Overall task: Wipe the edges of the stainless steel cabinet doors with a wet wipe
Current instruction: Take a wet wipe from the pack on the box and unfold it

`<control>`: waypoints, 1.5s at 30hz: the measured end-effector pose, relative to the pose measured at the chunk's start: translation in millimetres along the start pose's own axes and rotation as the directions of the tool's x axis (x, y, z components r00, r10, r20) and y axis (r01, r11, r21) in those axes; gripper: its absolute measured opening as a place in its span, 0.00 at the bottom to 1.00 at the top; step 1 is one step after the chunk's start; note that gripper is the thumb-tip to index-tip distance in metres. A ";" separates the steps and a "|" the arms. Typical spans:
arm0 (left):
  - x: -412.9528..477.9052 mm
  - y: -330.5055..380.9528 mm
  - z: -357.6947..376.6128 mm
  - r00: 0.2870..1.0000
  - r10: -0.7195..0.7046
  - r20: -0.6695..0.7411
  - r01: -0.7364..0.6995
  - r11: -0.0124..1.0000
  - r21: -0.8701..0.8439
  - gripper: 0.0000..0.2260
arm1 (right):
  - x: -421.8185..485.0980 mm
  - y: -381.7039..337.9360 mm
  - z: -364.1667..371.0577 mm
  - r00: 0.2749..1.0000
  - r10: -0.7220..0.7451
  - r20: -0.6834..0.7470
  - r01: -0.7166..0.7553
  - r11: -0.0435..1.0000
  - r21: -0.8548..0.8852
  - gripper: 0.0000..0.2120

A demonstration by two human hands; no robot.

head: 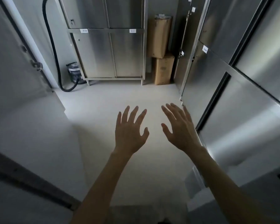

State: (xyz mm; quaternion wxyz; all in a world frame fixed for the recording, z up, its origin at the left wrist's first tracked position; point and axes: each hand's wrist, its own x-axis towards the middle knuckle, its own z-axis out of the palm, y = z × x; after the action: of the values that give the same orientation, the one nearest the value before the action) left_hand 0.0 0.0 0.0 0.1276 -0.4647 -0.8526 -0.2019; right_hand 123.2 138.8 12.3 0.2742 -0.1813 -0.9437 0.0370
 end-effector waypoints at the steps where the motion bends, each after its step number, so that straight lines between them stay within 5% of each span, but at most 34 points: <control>1: -1.9 -0.1 3.4 1.000 -0.008 0.030 0.008 1.000 -0.015 0.27 | -1.7 1.8 5.6 1.000 -0.002 0.010 0.002 1.000 -0.015 0.25; 11: 4.6 -29.4 74.1 0.959 -0.109 0.260 0.111 0.994 0.007 0.27 | -11.8 45.6 73.7 0.976 0.069 0.205 -0.086 0.993 0.078 0.23; 20: 114.2 -35.0 105.4 0.974 -0.112 0.199 0.116 0.993 -0.007 0.26 | 82.7 115.4 109.9 0.922 0.025 0.385 -0.044 0.998 0.041 0.27; 45: 366.5 -133.9 219.8 0.958 -0.104 0.267 0.113 0.993 -0.020 0.24 | 312.3 229.3 220.0 0.928 0.090 0.361 -0.122 0.990 0.066 0.26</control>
State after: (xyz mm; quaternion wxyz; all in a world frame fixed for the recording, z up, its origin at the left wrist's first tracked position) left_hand -315.9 308.2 -76.4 -0.0073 -0.4423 -0.8826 -0.1593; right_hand -164.6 472.2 -55.4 0.1034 -0.2101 -0.9641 0.1251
